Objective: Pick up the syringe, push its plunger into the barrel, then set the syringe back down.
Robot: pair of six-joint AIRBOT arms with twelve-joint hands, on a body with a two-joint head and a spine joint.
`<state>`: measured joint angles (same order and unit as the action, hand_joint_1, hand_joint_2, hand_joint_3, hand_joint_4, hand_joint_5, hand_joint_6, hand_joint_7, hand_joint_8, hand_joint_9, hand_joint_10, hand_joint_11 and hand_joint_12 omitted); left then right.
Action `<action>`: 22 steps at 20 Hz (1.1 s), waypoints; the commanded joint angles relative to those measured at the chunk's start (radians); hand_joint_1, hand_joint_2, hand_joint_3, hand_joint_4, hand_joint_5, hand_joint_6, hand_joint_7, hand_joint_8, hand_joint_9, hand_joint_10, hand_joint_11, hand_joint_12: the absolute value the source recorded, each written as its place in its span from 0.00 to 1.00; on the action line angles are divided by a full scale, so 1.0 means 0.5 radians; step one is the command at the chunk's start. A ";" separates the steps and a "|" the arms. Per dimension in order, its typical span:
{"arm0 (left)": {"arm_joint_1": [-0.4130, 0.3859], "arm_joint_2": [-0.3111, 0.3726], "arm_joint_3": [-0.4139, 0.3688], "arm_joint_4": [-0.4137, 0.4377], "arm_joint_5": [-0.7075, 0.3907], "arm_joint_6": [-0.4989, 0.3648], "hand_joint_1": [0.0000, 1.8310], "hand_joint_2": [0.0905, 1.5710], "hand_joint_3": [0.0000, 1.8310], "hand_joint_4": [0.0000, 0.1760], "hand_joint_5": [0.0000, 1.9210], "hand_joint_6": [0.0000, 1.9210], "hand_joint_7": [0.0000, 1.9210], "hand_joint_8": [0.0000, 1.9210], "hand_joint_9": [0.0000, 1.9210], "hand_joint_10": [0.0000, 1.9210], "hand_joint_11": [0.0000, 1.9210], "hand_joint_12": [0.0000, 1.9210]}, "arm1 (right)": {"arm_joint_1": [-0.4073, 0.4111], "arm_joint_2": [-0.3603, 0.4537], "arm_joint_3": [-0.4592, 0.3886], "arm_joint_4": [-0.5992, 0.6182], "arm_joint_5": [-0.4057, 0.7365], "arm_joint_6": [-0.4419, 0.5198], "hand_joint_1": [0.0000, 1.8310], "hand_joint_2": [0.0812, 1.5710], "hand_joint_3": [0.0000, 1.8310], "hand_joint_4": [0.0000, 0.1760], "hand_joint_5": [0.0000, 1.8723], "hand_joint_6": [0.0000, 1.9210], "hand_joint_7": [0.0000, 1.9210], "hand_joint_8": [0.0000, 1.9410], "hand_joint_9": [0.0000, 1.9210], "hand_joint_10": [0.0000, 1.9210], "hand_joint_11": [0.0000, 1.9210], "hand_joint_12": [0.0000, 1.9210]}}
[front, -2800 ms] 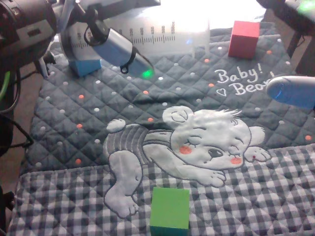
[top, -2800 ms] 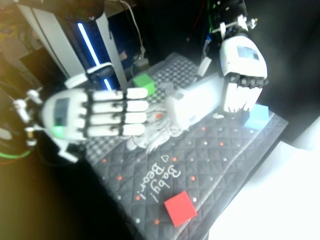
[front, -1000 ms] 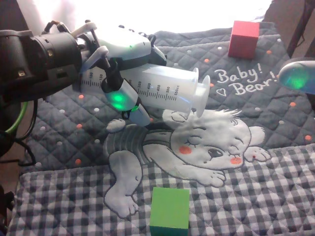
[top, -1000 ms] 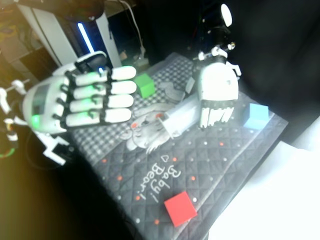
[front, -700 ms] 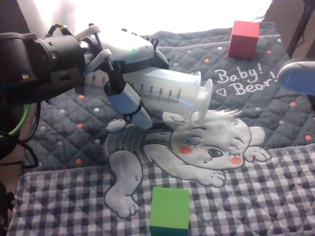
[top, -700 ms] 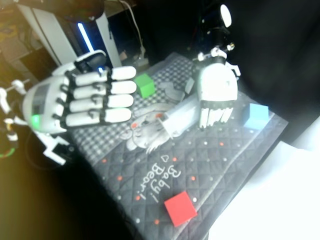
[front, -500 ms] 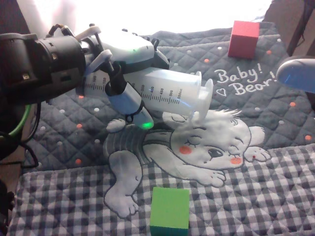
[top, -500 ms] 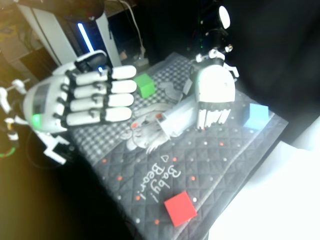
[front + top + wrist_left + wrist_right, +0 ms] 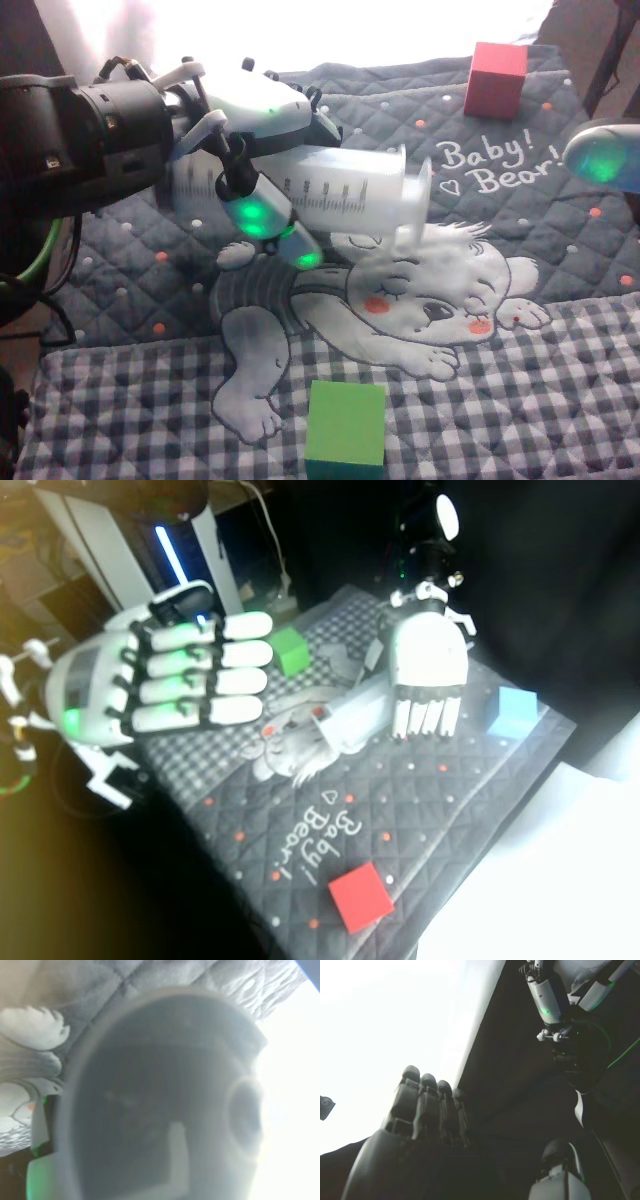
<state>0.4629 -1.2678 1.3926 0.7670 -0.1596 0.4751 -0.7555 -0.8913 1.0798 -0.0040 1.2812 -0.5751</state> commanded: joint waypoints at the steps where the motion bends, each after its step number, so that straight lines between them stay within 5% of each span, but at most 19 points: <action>1: -0.014 0.003 -0.011 -0.024 -0.178 -0.014 0.20 0.85 0.00 0.00 0.43 0.05 0.39 0.00 0.36 0.00 0.09 0.55 | 0.028 0.013 -0.002 0.040 0.251 0.007 0.05 0.54 0.00 0.00 0.00 0.00 0.00 0.00 0.00 0.00 0.00 0.00; 7: -0.009 0.006 -0.021 0.001 -0.174 -0.014 0.15 0.79 0.00 0.00 0.24 0.00 0.20 0.00 0.21 0.00 0.00 0.47 | 0.028 0.013 -0.001 0.040 0.251 0.007 0.07 0.55 0.00 0.00 0.00 0.00 0.00 0.00 0.00 0.00 0.00 0.00; 9: -0.008 0.007 -0.022 0.004 -0.175 -0.014 0.14 0.72 0.00 0.24 0.16 0.00 0.11 0.00 0.12 0.00 0.00 0.29 | 0.028 0.013 -0.001 0.040 0.251 0.006 0.05 0.55 0.00 0.00 0.00 0.00 0.00 0.00 0.00 0.00 0.00 0.00; 14: 0.010 0.002 -0.022 0.014 -0.173 -0.014 0.07 0.52 0.00 0.82 0.04 0.00 0.01 0.00 0.02 0.00 0.00 0.04 | 0.028 0.013 -0.001 0.040 0.251 0.006 0.03 0.53 0.00 0.00 0.00 0.00 0.00 0.00 0.00 0.00 0.00 0.00; 15: 0.013 0.002 -0.022 0.014 -0.171 -0.014 0.08 0.52 0.00 0.68 0.05 0.01 0.02 0.01 0.02 0.01 0.01 0.03 | 0.028 0.013 -0.002 0.040 0.251 0.006 0.03 0.53 0.00 0.00 0.00 0.00 0.00 0.00 0.00 0.00 0.00 0.00; 16: 0.017 0.001 -0.022 0.014 -0.171 -0.014 0.09 0.48 0.00 0.95 0.01 0.00 0.00 0.00 0.00 0.00 0.00 0.00 | 0.028 0.013 -0.002 0.040 0.251 0.006 0.02 0.54 0.00 0.00 0.00 0.00 0.00 0.00 0.00 0.00 0.00 0.00; 22: 0.027 0.038 -0.023 -0.045 -0.259 -0.017 0.06 0.43 0.00 1.00 0.00 0.00 0.00 0.00 0.00 0.00 0.00 0.00 | 0.028 0.013 -0.007 0.043 0.258 0.006 0.02 0.54 0.00 0.00 0.00 0.00 0.00 0.00 0.00 0.00 0.00 0.00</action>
<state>0.4812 -1.2537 1.3785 0.7589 -0.1947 0.4725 -0.7555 -0.8913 1.0771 -0.0021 1.2816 -0.5747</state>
